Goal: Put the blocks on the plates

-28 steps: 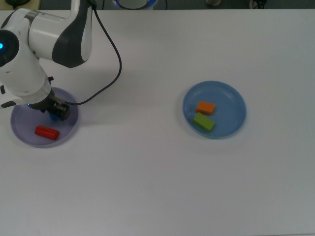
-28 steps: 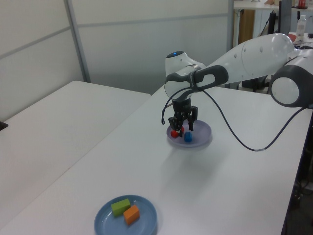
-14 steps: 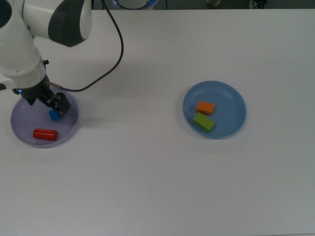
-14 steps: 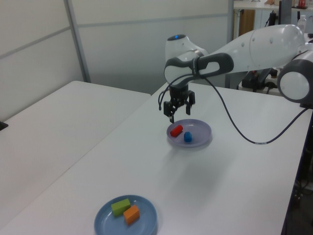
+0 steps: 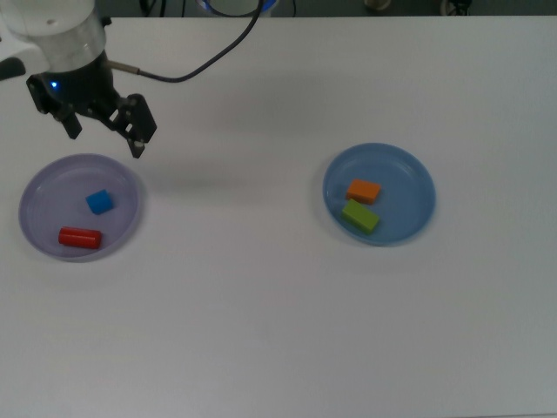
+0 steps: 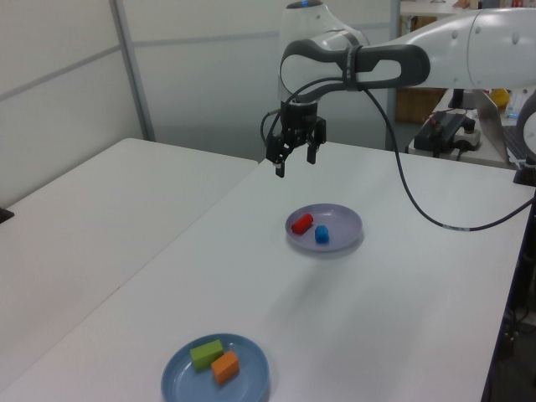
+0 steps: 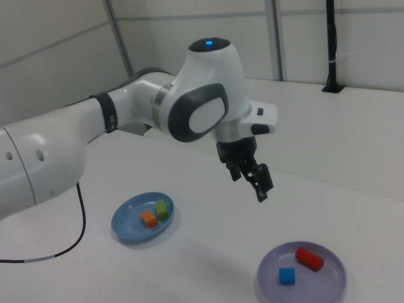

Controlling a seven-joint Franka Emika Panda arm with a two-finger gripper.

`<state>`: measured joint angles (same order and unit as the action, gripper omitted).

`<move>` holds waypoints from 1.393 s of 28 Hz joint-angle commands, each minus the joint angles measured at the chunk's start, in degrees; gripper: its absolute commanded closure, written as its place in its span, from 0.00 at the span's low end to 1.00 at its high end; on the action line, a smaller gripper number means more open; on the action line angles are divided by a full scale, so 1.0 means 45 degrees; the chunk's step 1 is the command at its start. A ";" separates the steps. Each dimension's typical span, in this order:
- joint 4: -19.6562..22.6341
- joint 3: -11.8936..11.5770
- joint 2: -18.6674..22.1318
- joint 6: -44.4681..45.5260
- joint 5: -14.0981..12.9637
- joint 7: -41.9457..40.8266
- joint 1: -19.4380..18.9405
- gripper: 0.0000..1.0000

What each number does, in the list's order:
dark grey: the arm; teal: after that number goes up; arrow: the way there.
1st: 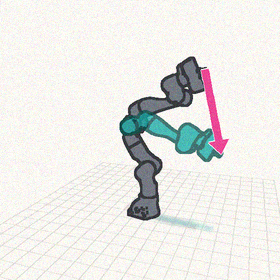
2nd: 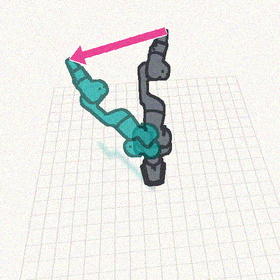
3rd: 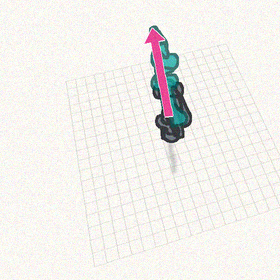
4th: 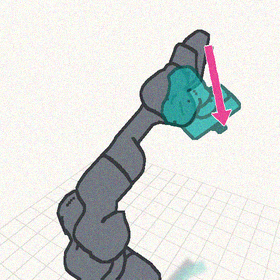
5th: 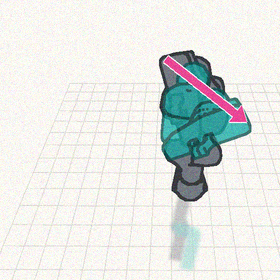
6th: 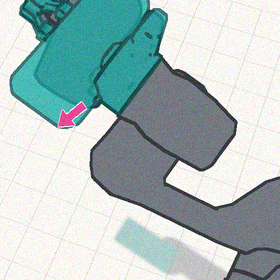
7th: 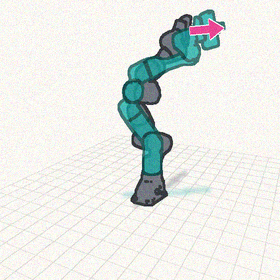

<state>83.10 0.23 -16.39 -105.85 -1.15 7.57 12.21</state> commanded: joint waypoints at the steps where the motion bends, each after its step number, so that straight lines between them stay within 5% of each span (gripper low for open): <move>1: 0.0244 -0.0013 0.0146 0.0338 -0.0233 -0.0081 -0.0116 0.00; 13: 0.0867 0.0066 0.0379 0.0787 -0.0076 -0.0159 -0.0936 0.00; 28: 0.4050 0.0300 0.2410 0.0028 -0.0076 -0.0452 -0.1421 0.00; 39: 0.3194 0.0144 0.2274 0.0279 -0.0096 -0.0374 -0.2010 0.00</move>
<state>97.55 1.80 -7.66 -104.20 -1.15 6.74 3.86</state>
